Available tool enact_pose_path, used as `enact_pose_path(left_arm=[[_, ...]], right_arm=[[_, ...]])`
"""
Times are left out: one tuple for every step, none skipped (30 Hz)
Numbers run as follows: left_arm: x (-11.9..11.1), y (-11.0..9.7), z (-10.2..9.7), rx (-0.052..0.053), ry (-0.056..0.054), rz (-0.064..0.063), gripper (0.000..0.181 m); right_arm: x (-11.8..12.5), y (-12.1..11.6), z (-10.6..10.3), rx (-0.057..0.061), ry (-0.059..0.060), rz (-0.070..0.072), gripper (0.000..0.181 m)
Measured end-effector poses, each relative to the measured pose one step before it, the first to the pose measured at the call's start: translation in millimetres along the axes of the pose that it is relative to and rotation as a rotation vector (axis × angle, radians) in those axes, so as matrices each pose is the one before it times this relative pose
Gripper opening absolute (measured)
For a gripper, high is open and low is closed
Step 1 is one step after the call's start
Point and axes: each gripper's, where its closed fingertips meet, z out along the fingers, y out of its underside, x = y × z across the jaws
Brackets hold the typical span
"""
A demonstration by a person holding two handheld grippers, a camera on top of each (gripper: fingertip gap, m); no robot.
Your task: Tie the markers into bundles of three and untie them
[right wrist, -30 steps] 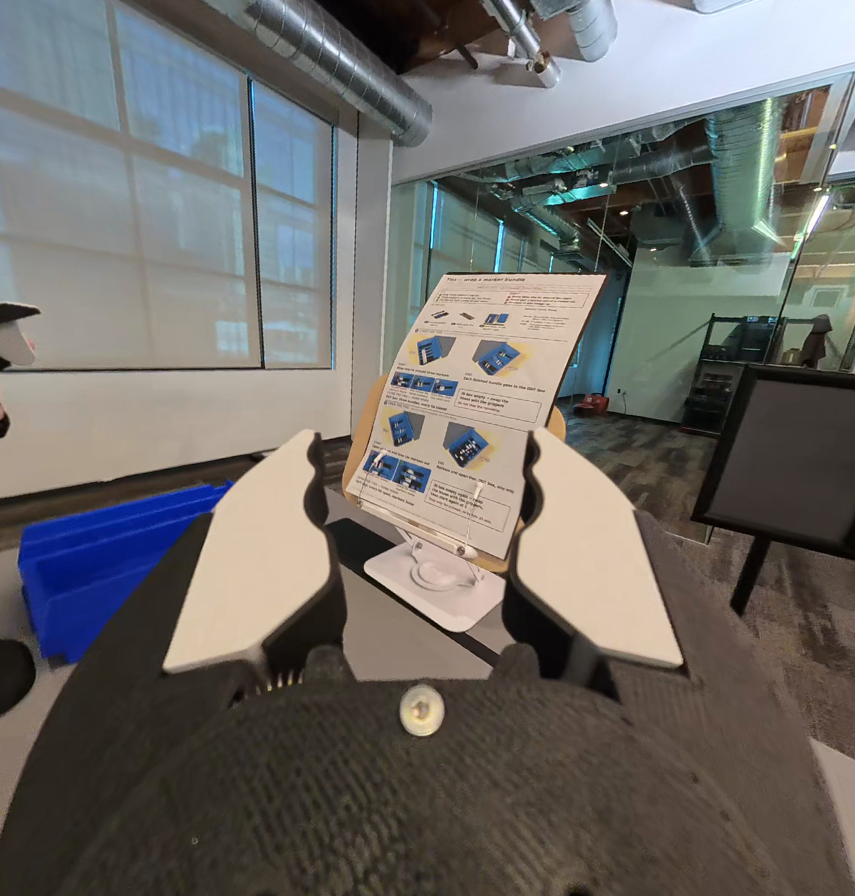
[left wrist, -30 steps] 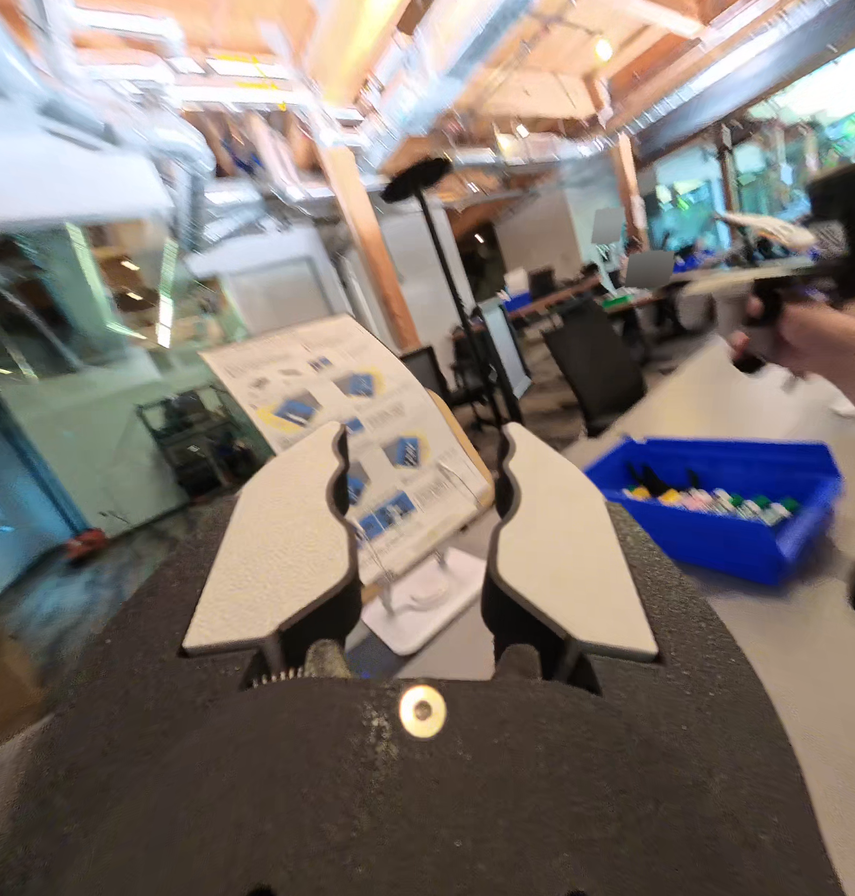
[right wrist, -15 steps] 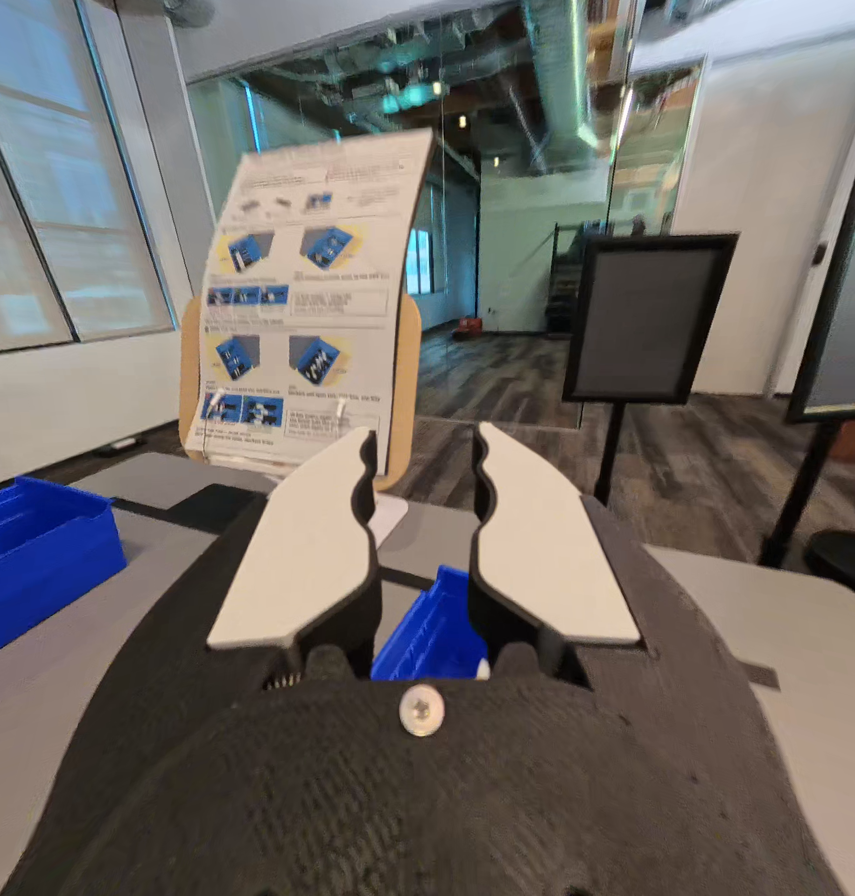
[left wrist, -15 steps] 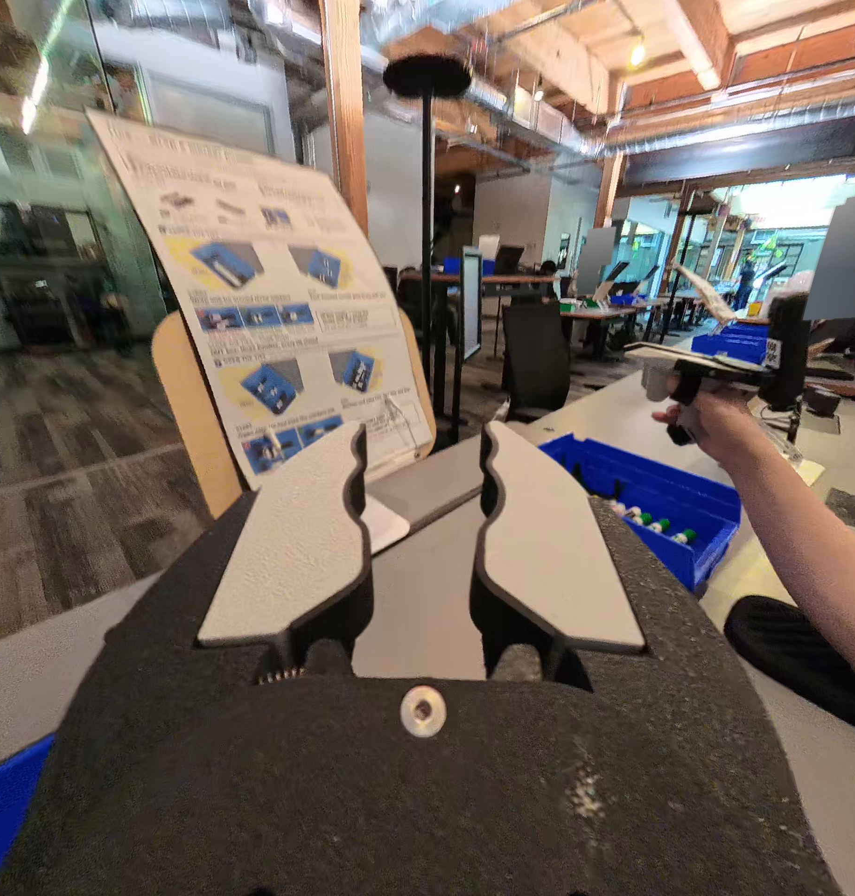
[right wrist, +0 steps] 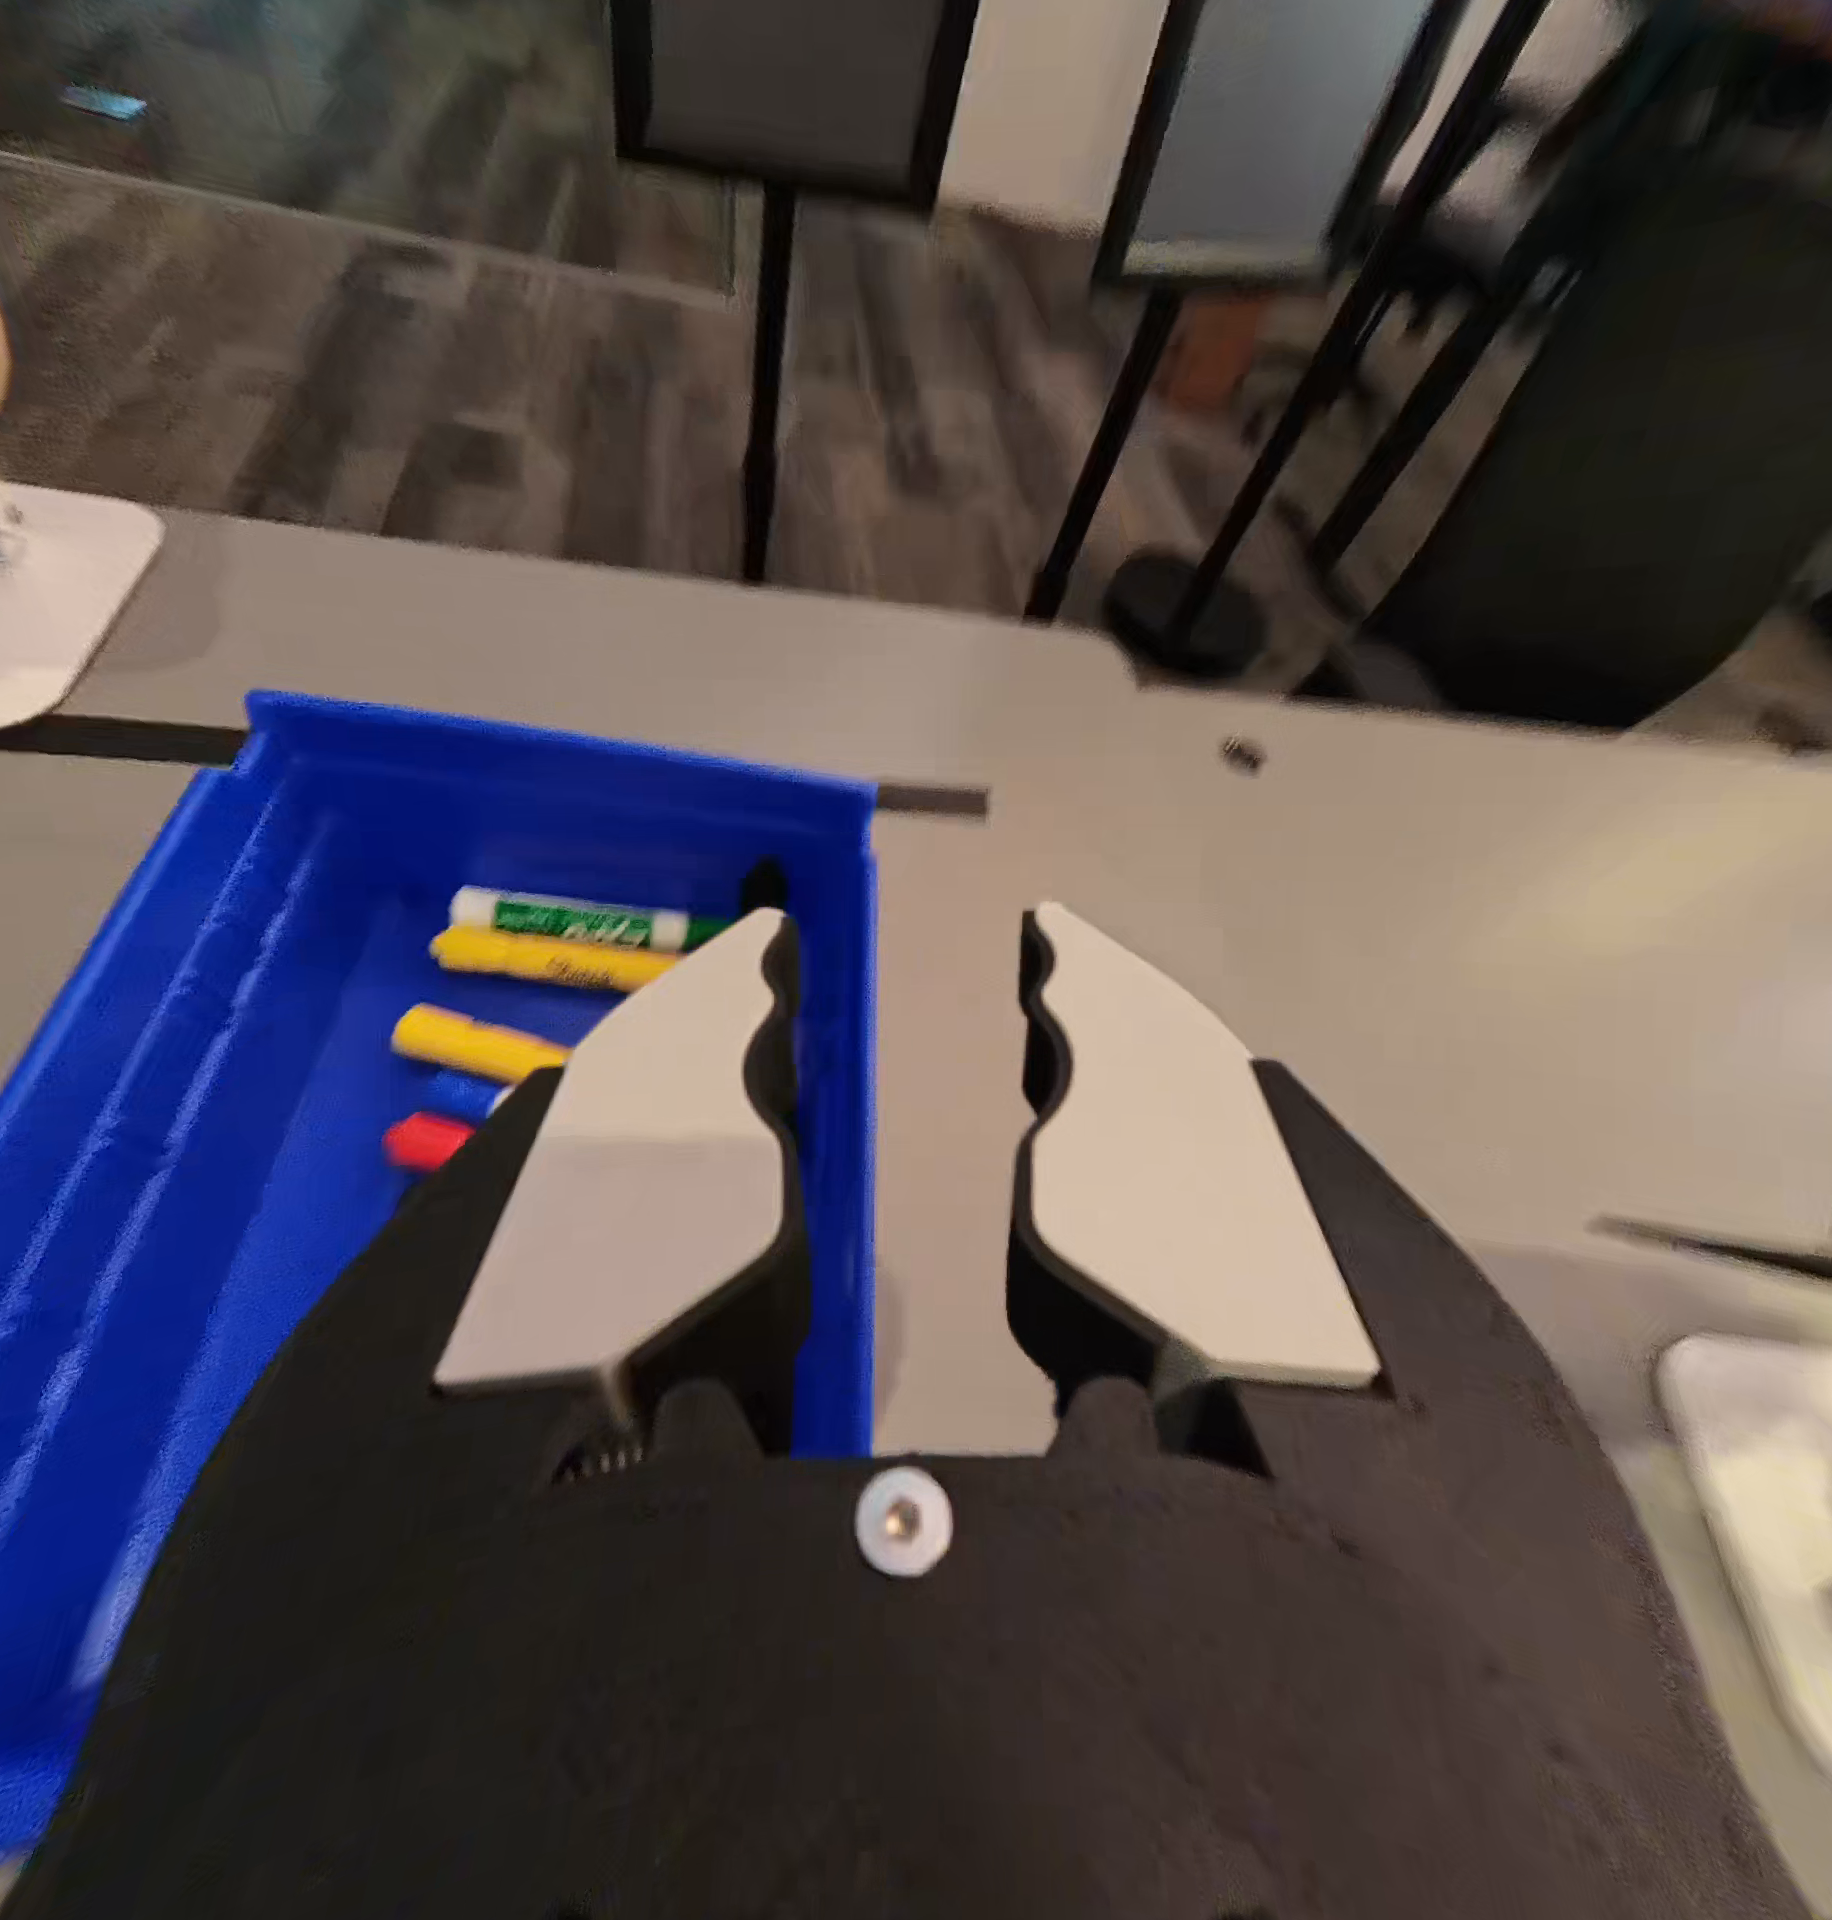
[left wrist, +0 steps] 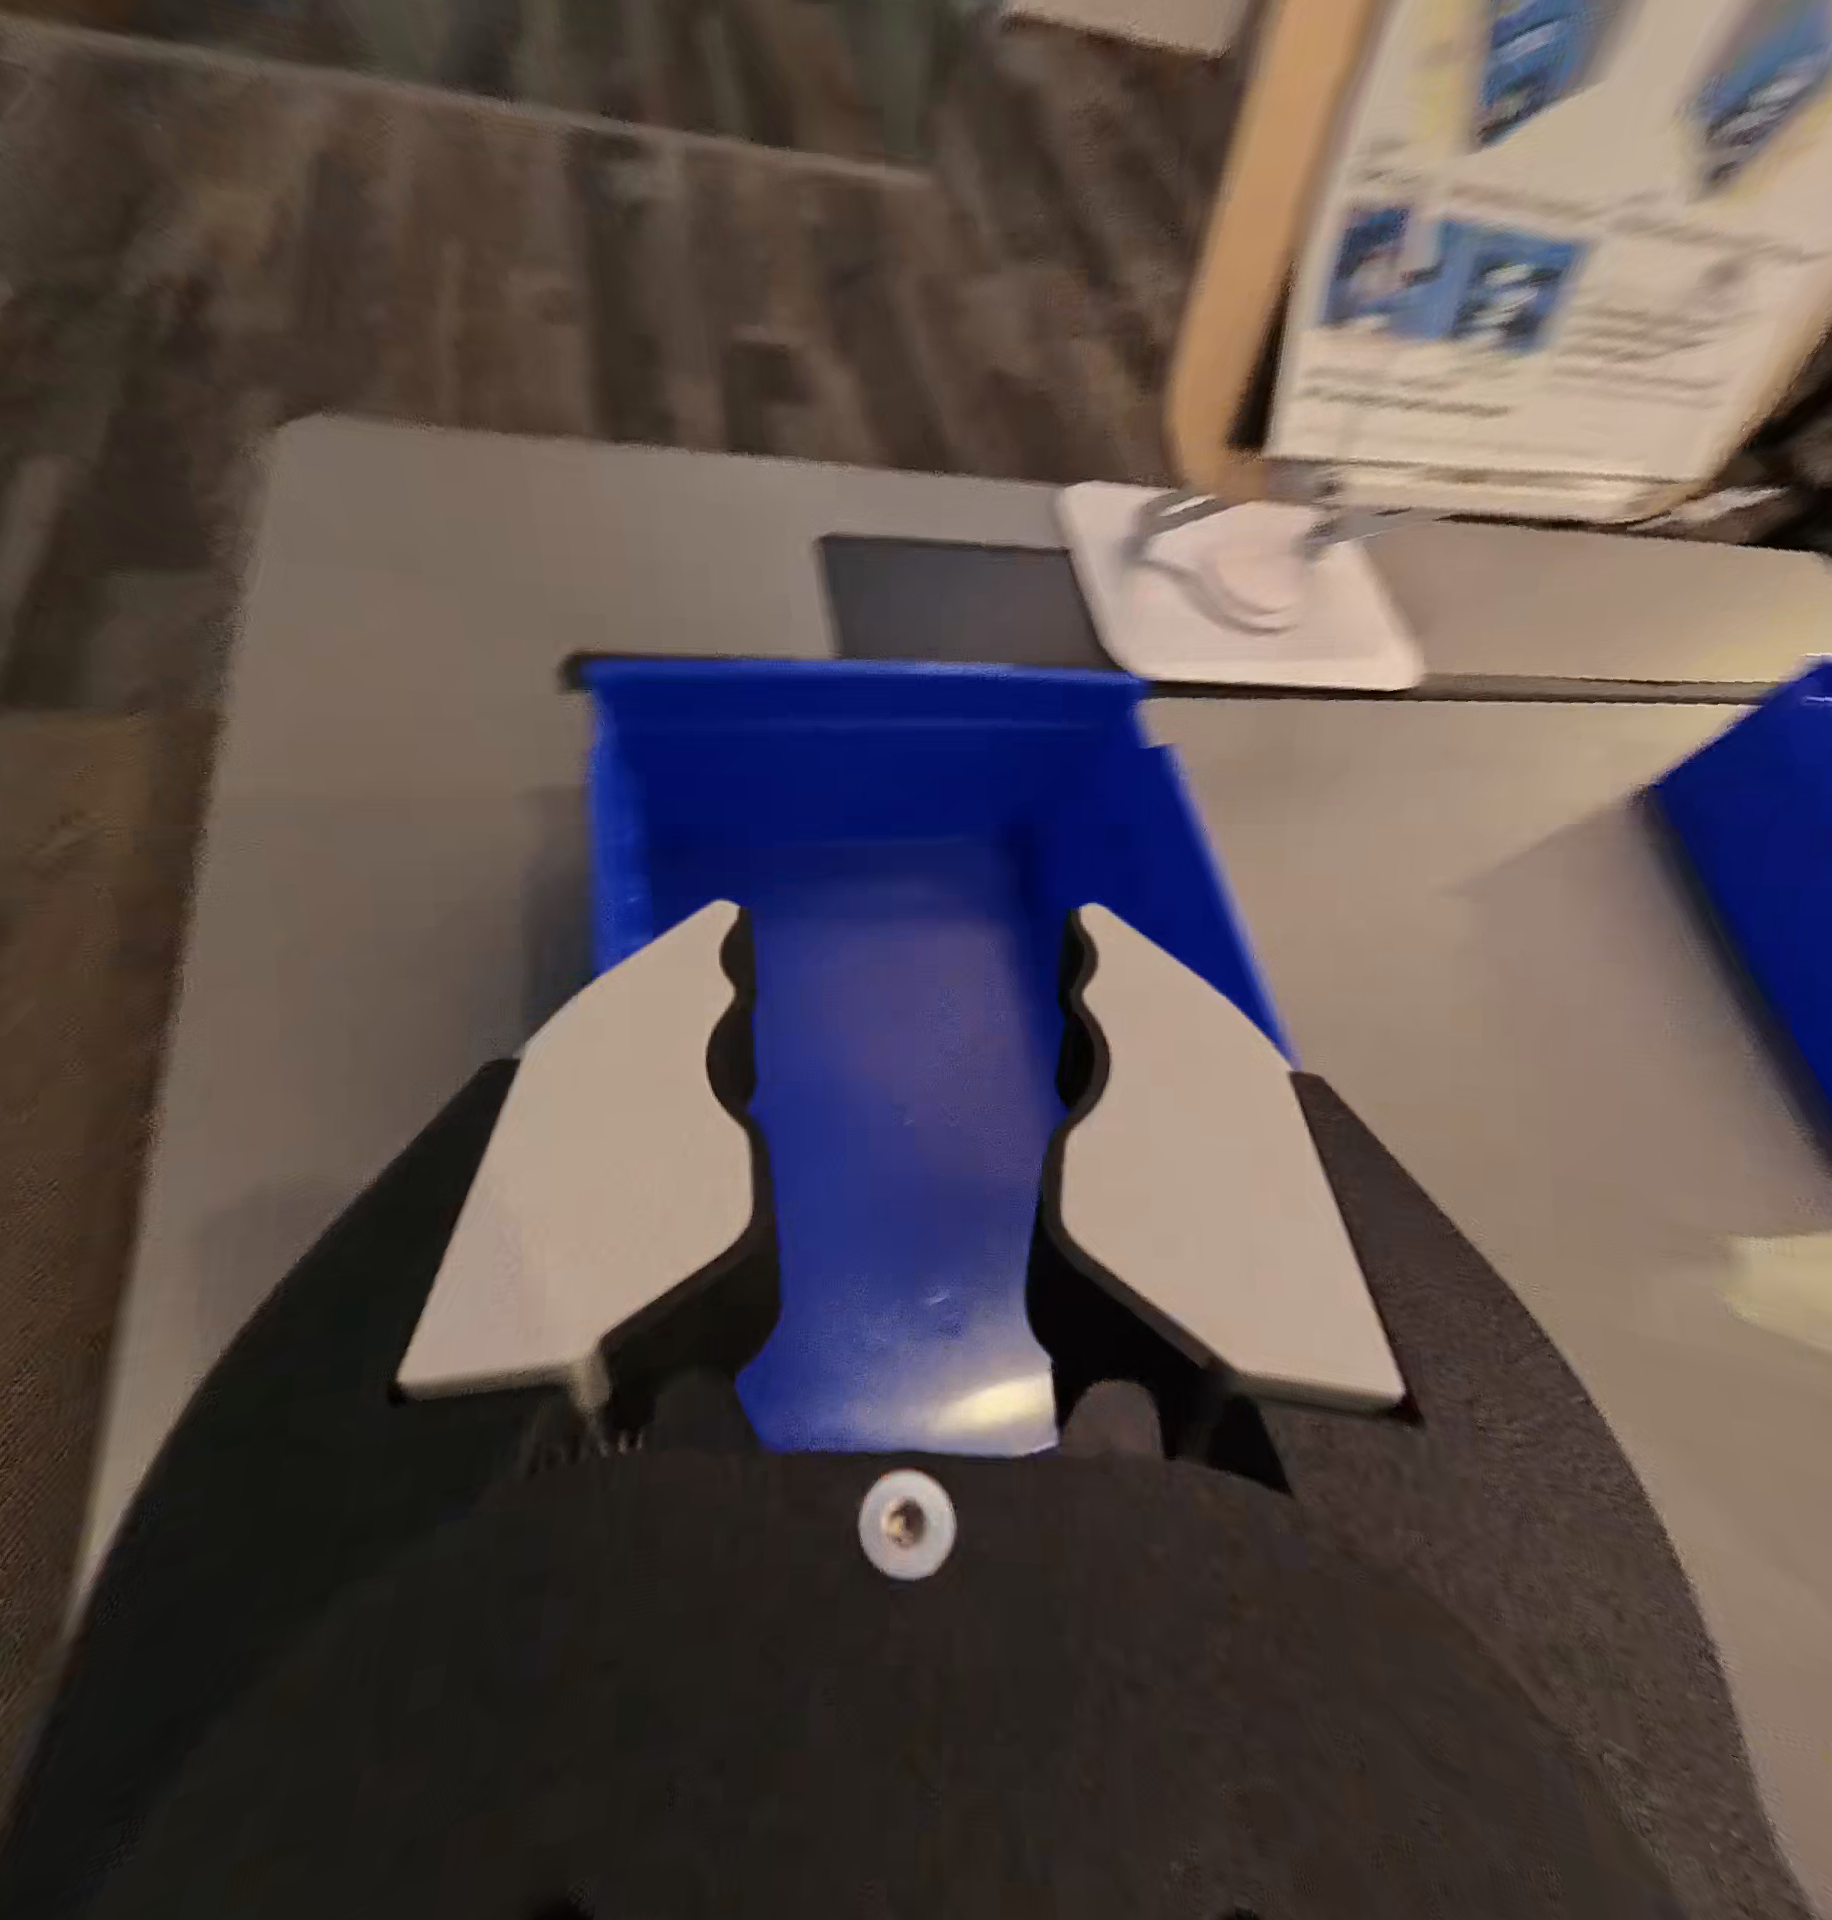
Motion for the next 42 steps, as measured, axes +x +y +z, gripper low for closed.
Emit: enact_pose_path(left_arm=[[-17.54,5.86,-2.69,-0.0136,-0.0564,-0.0049,0.058],[-17.30,5.92,-2.09,-0.0150,-0.0613,-0.0043,0.060],[-15.52,6.56,-1.50,-0.0227,-0.0569,-0.0021,0.063],[-11.25,5.67,-1.41,-0.0210,-0.0383,0.0090,0.064],[-8.54,4.15,-1.74,-0.0127,-0.0303,0.0092,0.067],[-8.18,4.18,-1.64,-0.0148,-0.0369,0.0006,0.071],[-5.85,5.19,-0.55,-0.0240,-0.0267,0.0046,0.076],[-5.26,5.12,0.82,-0.0235,-0.0258,0.0099,0.081],[-6.01,5.19,2.41,-0.0233,-0.0311,0.0059,0.088],[-4.73,5.69,3.53,-0.0310,-0.0237,0.0086,0.093],[-3.41,5.55,4.46,-0.0313,-0.0158,0.0089,0.094],[-1.55,5.54,5.17,-0.0316,-0.0051,0.0074,0.096],[-1.36,3.57,5.38,-0.0235,-0.0052,0.0045,0.097],[0.86,2.24,5.47,-0.0146,0.0070,0.0040,0.096],[2.64,1.90,5.19,-0.0131,0.0181,0.0031,0.094],[3.18,2.37,4.79,-0.0150,0.0204,-0.0003,0.093],[2.78,2.81,4.13,-0.0197,0.0170,0.0010,0.093],[1.70,2.87,3.26,-0.0187,0.0098,0.0016,0.090],[1.57,3.37,2.65,-0.0208,0.0098,0.0018,0.086],[-0.20,2.23,2.36,-0.0156,-0.0004,0.0005,0.085],[-2.03,1.80,2.11,-0.0111,-0.0111,-0.0047,0.084],[-0.39,3.41,2.35,-0.0206,0.0004,-0.0064,0.082],[1.70,4.56,3.13,-0.0256,0.0160,-0.0095,0.080],[2.34,4.24,3.69,-0.0256,0.0215,-0.0094,0.079],[1.09,2.98,3.54,-0.0193,0.0154,-0.0065,0.077],[-0.18,2.14,3.28,-0.0131,0.0068,-0.0097,0.074],[0.92,1.49,2.66,-0.0094,0.0149,-0.0144,0.072],[3.03,0.41,1.53,-0.0045,0.0311,-0.0182,0.068],[2.70,0.40,0.80,-0.0040,0.0273,-0.0189,0.064],[2.09,0.41,0.56,-0.0033,0.0222,-0.0167,0.061],[3.58,0.43,0.55,-0.0041,0.0318,-0.0116,0.054],[4.69,0.53,0.69,-0.0054,0.0373,-0.0135,0.046],[3.13,1.09,1.57,-0.0073,0.0258,-0.0172,0.041],[0.96,2.65,2.24,-0.0192,0.0107,-0.0119,0.041],[1.00,3.57,3.13,-0.0270,0.0063,0.0000,0.041],[0.98,4.35,3.62,-0.0299,0.0035,0.0061,0.040],[0.10,2.91,3.34,-0.0245,-0.0039,0.0039,0.039],[0.27,1.28,2.64,-0.0154,-0.0045,0.0034,0.039],[1.11,0.19,1.83,-0.0096,-0.0031,0.0050,0.036],[1.71,-0.10,1.21,-0.0076,-0.0015,0.0055,0.029],[2.13,-0.38,0.82,-0.0076,0.0004,0.0073,0.013],[2.30,-0.16,0.72,-0.0070,0.0009,0.0094,0.007]], right_arm=[[2.61,12.25,-1.02,-0.0499,-0.0458,0.0655,0.045],[1.33,11.21,0.42,-0.0427,-0.0490,0.0617,0.049],[3.55,10.84,1.73,-0.0405,-0.0260,0.0411,0.052],[6.98,10.44,3.01,-0.0391,0.0071,0.0176,0.056],[7.39,10.19,3.94,-0.0411,0.0192,0.0029,0.061],[4.11,10.49,4.64,-0.0476,0.0057,0.0000,0.064],[1.10,10.04,5.02,-0.0493,-0.0083,0.0034,0.066],[0.17,8.38,4.95,-0.0414,-0.0107,0.0068,0.066],[-0.45,6.49,4.93,-0.0313,-0.0121,0.0067,0.065],[-1.24,5.24,4.85,-0.0255,-0.0154,0.0035,0.065],[-1.13,4.76,4.98,-0.0244,-0.0136,0.0016,0.063],[-0.67,4.90,4.99,-0.0272,-0.0095,0.0015,0.062],[-0.97,5.15,4.89,-0.0301,-0.0110,-0.0004,0.059],[-0.76,4.90,4.77,-0.0278,-0.0099,-0.0007,0.059],[0.04,4.35,4.61,-0.0247,-0.0054,0.0028,0.057],[0.30,4.34,4.50,-0.0255,-0.0057,0.0061,0.050],[0.38,3.76,4.36,-0.0223,-0.0072,0.0074,0.050],[0.09,2.68,4.15,-0.0153,-0.0112,0.0097,0.050],[-2.04,1.20,3.32,-0.0061,-0.0265,0.0140,0.049],[-2.88,0.20,2.36,-0.0019,-0.0326,0.0157,0.046],[-1.96,0.41,1.64,-0.0040,-0.0239,0.0160,0.043],[-1.89,0.78,1.21,-0.0068,-0.0188,0.0132,0.040],[-2.50,1.32,1.26,-0.0098,-0.0191,0.0060,0.035],[-1.80,1.95,1.84,-0.0149,-0.0112,-0.0006,0.032],[-0.24,2.23,2.03,-0.0183,0.0022,-0.0043,0.031],[-0.42,1.56,2.06,-0.0160,0.0039,-0.0075,0.027],[-2.19,1.06,1.81,-0.0137,-0.0048,-0.0097,0.018],[-2.78,0.98,1.36,-0.0152,-0.0071,-0.0124,0.011],[-1.62,0.58,0.75,-0.0124,0.0013,-0.0131,0.010],[-0.30,0.38,0.16,-0.0085,0.0109,-0.0077,0.009],[0.00,0.37,0.06,-0.0070,0.0104,-0.0007,0.009],[0.13,0.14,0.01,-0.0048,0.0071,0.0027,0.009],[0.10,-0.04,0.09,-0.0023,0.0054,0.0019,0.009],[0.11,-0.11,-0.01,-0.0010,0.0036,0.0001,0.009],[0.00,-0.04,0.02,-0.0006,0.0015,0.0019,0.009],[0.02,0.05,0.04,-0.0003,-0.0001,0.0030,0.009],[0.00,-0.07,-0.01,0.0003,-0.0008,0.0017,0.009],[0.01,0.02,0.07,0.0005,-0.0011,0.0008,0.009],[-0.06,-0.02,0.00,0.0004,-0.0010,0.0002,0.009],[-0.02,-0.10,0.04,0.0001,-0.0007,-0.0004,0.009],[-0.09,-0.03,0.03,0.0000,-0.0003,-0.0005,0.009],[0.04,-0.10,0.04,0.0001,-0.0003,-0.0006,0.009]])
